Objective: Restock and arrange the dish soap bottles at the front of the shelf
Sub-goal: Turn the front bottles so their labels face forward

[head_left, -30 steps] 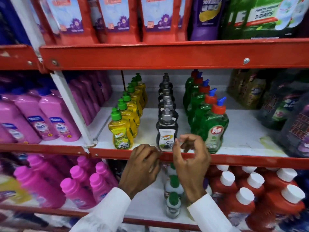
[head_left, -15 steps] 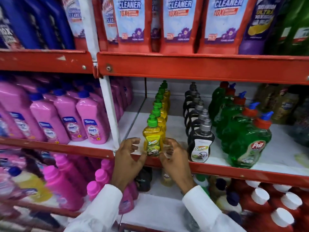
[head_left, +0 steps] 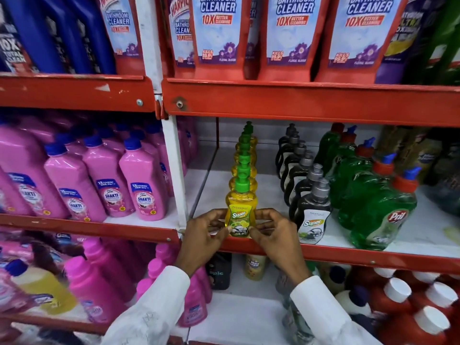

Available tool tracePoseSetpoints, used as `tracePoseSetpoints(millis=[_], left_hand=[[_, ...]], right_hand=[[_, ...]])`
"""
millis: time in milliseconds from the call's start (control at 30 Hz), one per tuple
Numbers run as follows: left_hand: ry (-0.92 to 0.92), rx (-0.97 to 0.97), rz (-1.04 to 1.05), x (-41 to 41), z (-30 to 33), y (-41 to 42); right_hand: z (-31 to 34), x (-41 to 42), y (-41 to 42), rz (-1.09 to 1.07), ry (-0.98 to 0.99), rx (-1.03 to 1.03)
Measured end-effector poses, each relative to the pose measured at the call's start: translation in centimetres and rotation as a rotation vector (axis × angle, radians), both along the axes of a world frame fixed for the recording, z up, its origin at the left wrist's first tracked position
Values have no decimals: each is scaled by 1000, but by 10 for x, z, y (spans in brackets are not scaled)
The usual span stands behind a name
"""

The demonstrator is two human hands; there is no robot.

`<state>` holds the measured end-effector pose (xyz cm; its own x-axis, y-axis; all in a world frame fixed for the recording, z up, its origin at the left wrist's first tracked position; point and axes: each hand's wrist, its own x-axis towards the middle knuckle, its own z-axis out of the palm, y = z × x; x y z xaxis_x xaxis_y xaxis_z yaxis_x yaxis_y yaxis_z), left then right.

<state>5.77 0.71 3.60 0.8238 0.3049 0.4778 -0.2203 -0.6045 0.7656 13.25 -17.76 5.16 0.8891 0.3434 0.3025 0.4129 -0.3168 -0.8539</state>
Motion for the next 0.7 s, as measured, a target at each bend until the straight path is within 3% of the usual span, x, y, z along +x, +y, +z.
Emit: tracePoseSetpoints(millis=[433, 600, 700], left_hand=[[-34, -23, -17, -4, -2, -4], [-331, 15, 260, -18, -1, -33], [-446, 85, 214, -19, 5, -71]], right_hand=[[2, -11, -6, -64, 15, 64], [-10, -27, -46, -241, -268, 205], [-12, -26, -77, -396, -433, 309]])
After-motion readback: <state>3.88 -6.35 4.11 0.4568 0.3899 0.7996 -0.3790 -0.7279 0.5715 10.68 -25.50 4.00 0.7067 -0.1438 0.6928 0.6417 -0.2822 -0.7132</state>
